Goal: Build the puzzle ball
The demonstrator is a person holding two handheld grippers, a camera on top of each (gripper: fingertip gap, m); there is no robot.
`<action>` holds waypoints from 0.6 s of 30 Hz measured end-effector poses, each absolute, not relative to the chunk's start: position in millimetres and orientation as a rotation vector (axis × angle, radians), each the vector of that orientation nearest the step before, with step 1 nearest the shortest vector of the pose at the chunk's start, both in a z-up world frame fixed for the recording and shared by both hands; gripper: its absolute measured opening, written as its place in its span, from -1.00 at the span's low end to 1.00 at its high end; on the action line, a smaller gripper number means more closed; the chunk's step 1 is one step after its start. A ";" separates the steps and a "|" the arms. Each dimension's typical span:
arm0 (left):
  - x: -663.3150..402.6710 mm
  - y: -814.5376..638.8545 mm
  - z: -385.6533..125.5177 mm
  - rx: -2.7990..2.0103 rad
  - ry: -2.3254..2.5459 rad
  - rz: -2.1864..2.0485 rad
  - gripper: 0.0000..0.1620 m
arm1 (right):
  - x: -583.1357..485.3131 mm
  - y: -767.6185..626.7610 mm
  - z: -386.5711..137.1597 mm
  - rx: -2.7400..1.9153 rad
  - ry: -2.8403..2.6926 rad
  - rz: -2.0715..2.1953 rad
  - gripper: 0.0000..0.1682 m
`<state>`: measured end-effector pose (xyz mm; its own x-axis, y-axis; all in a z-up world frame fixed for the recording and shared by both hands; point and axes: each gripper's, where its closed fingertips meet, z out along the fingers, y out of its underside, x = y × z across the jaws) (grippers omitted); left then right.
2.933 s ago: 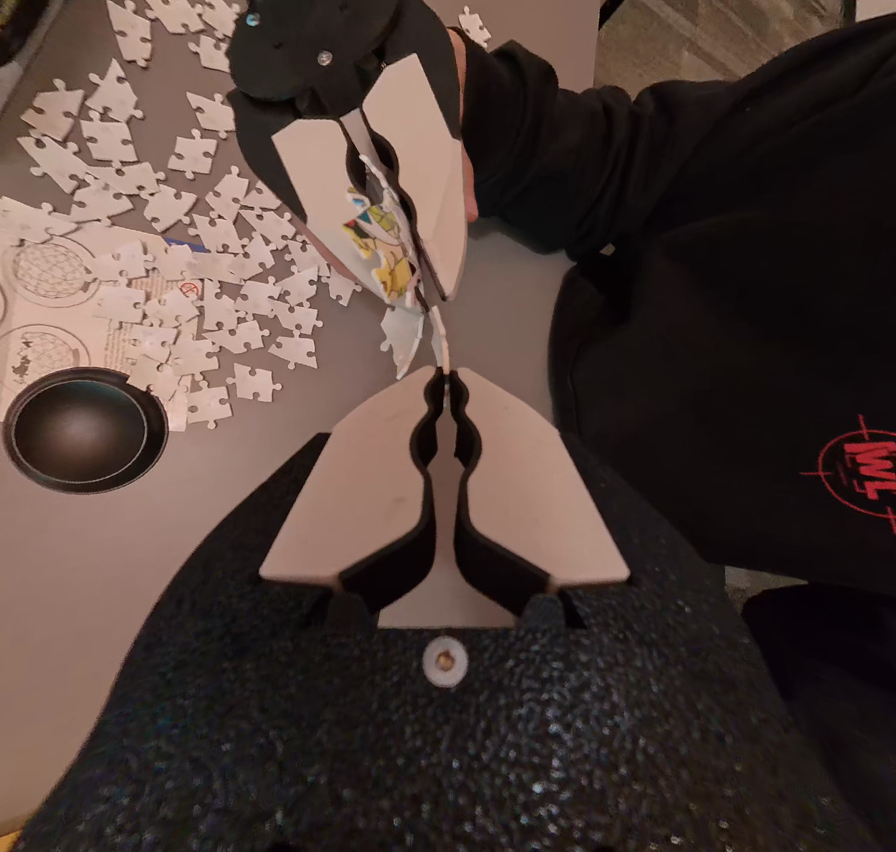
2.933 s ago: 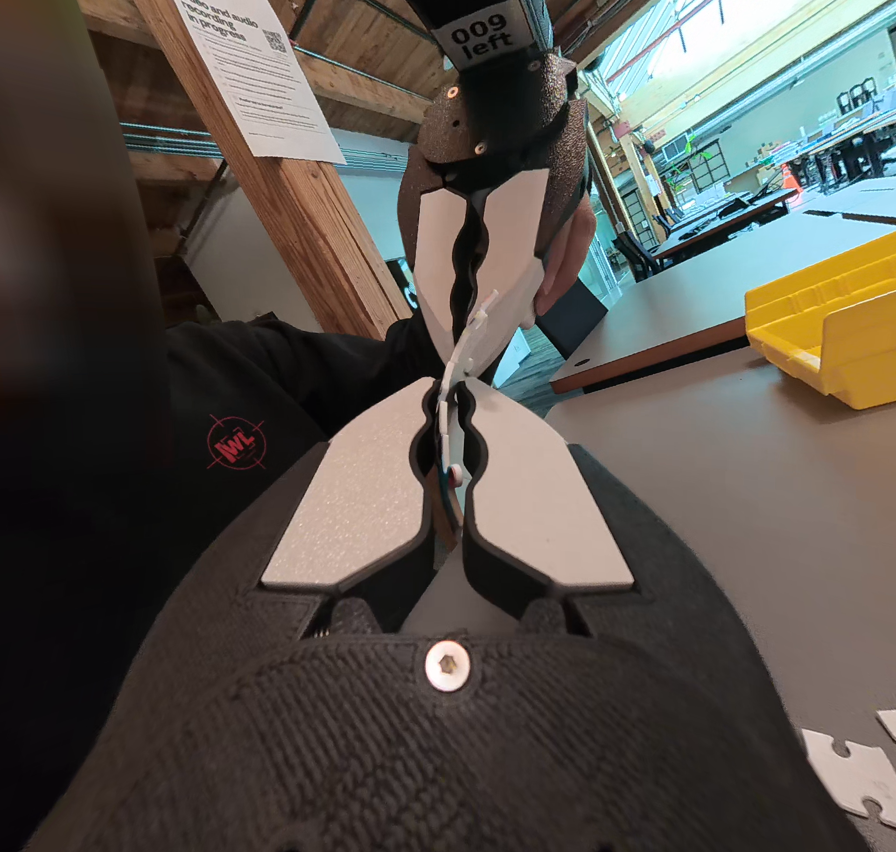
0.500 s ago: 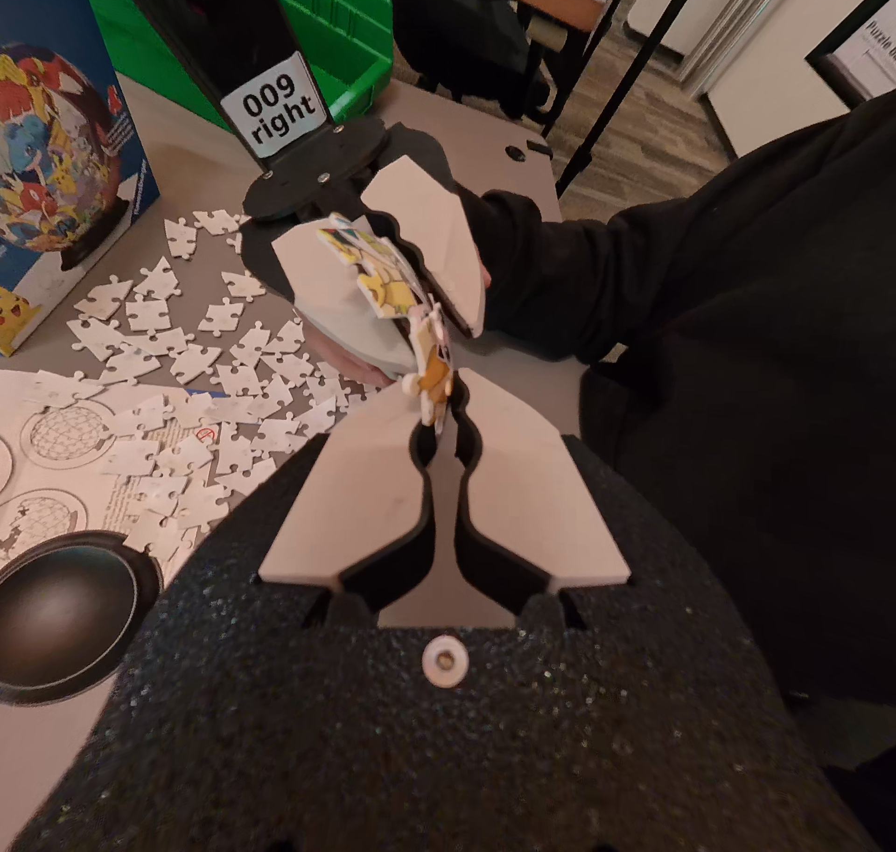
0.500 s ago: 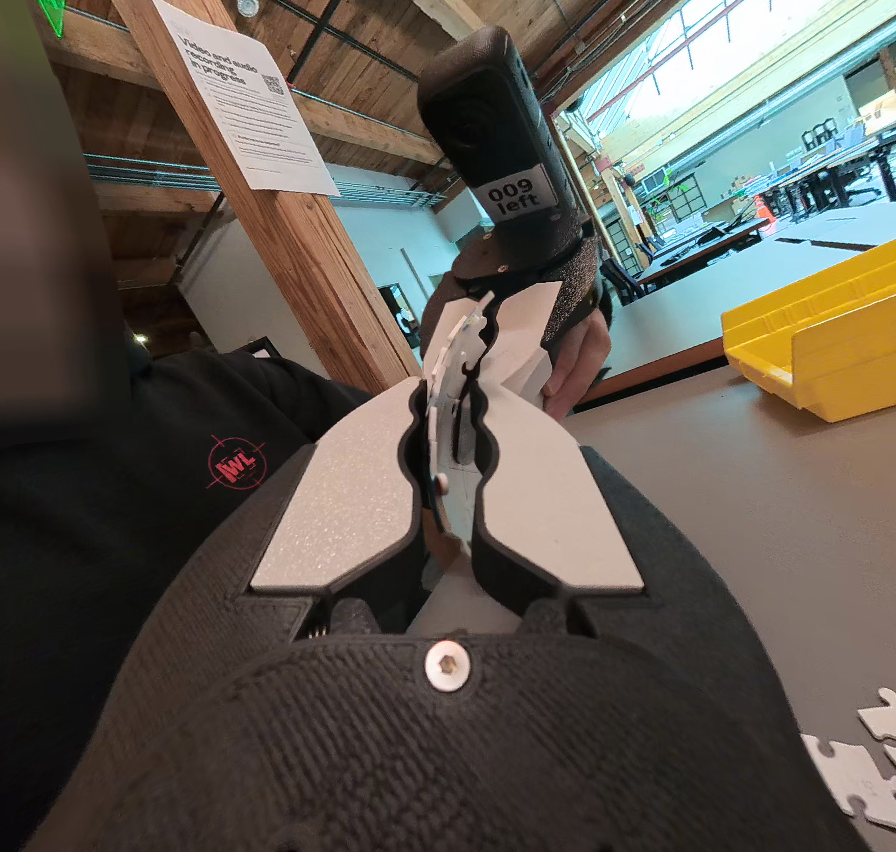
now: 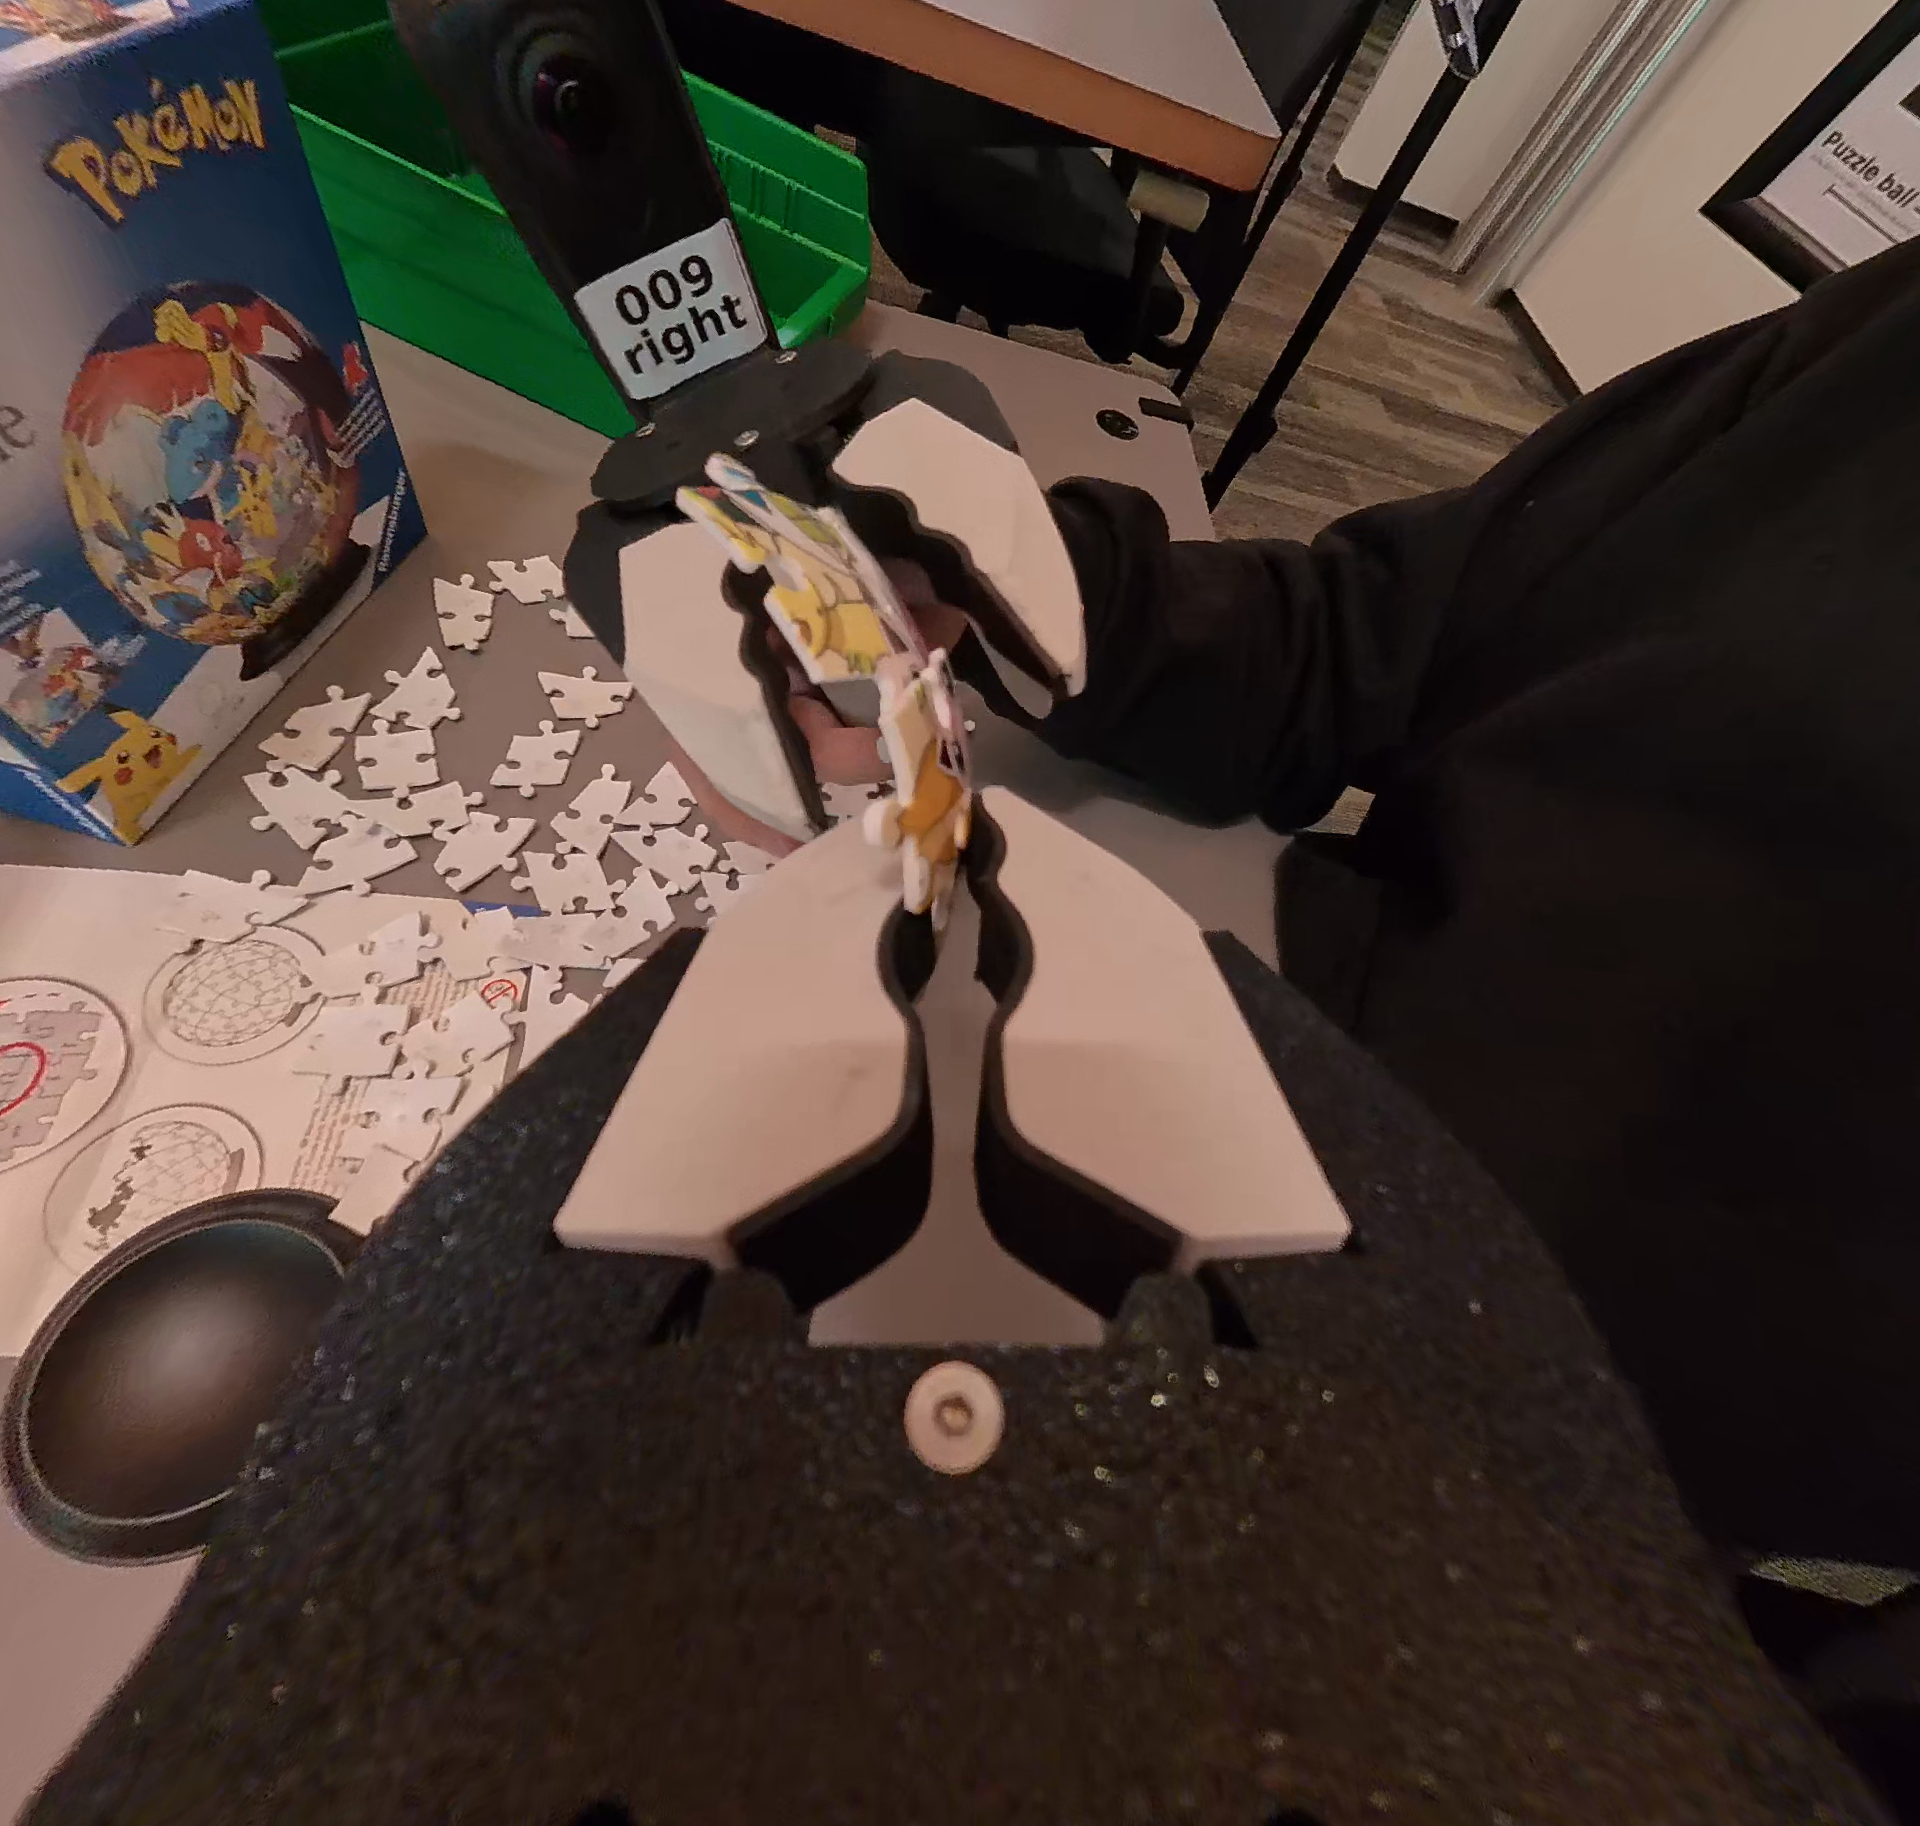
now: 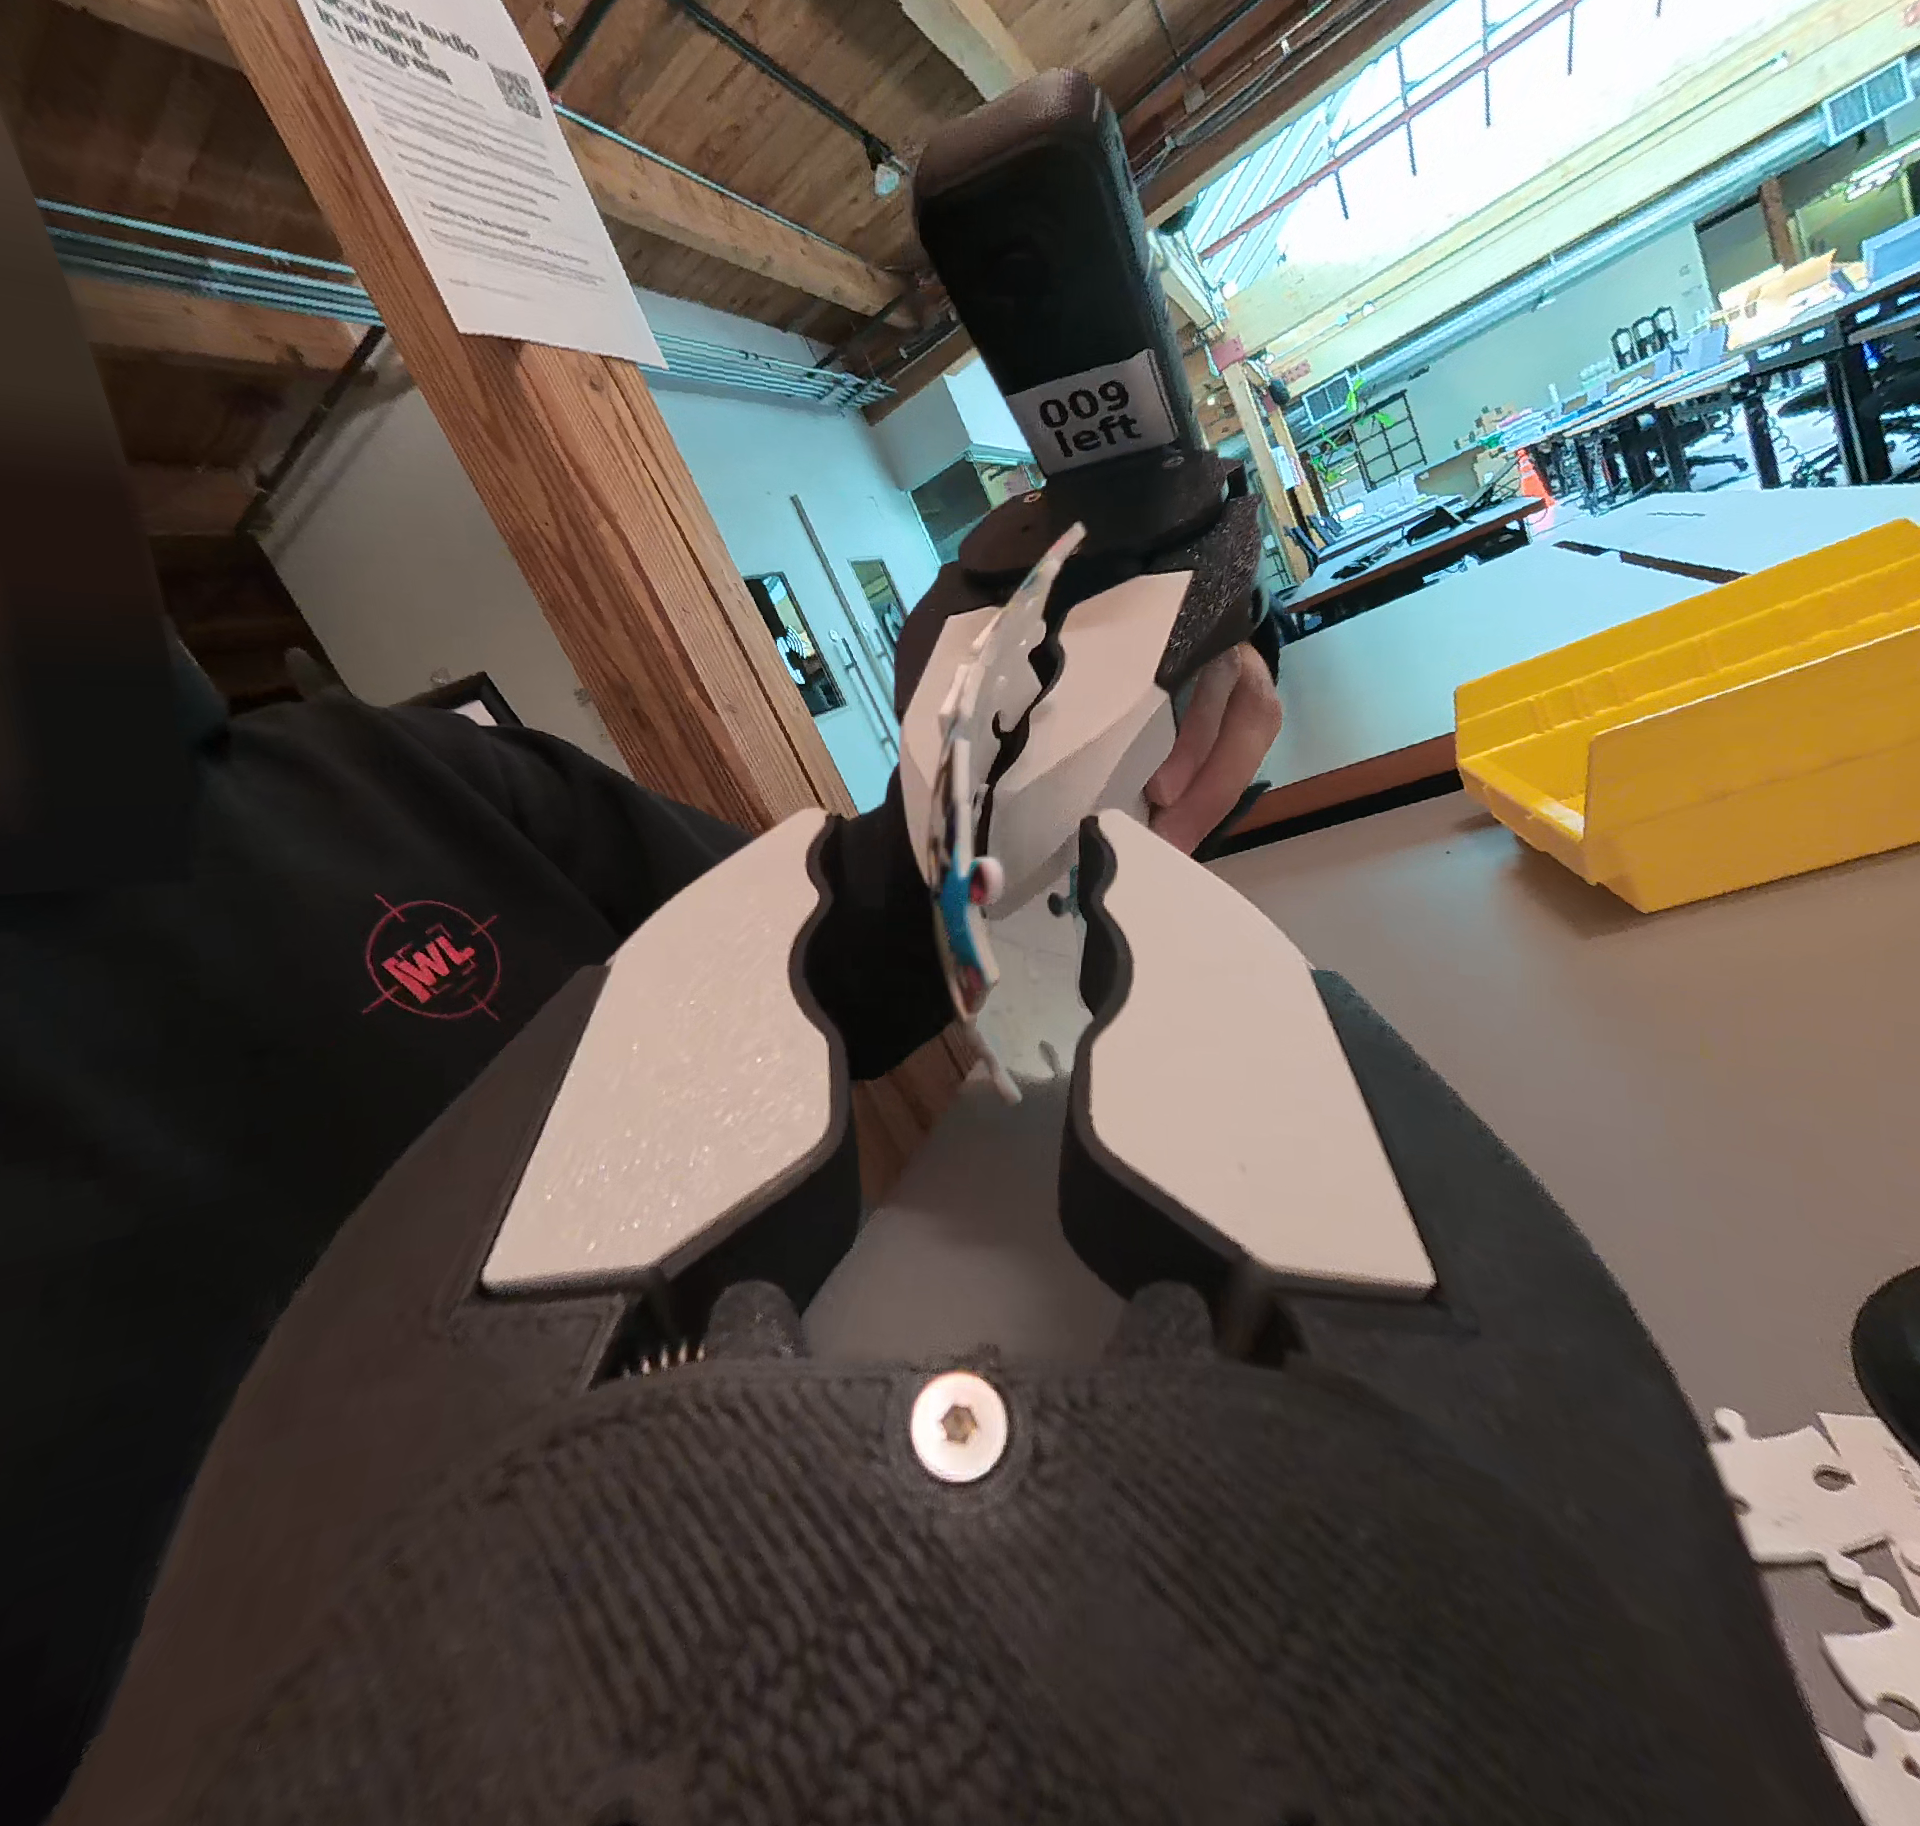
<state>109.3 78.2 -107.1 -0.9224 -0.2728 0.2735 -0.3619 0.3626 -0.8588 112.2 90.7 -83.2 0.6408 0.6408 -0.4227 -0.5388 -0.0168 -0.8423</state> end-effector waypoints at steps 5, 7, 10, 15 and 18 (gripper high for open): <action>108.5 81.9 -102.3 0.557 -2.547 1.645 -0.98 | 106.0 94.9 -94.8 -1.358 -0.151 0.878 -0.44; 108.6 81.6 -101.9 0.552 -2.556 1.648 -0.98 | 105.3 96.3 -90.1 -1.323 -0.160 0.862 -0.58; 108.6 79.9 -98.6 0.540 -2.548 1.686 -0.98 | 108.5 98.8 -86.9 -1.296 -0.143 0.845 -0.68; 113.4 82.1 -93.9 0.576 -2.560 1.734 -0.98 | 114.1 99.9 -82.0 -1.274 -0.128 0.786 -0.71; 116.7 85.4 -95.7 0.615 -2.605 1.705 -0.98 | 123.2 94.0 -73.0 -1.216 -0.104 0.757 -0.83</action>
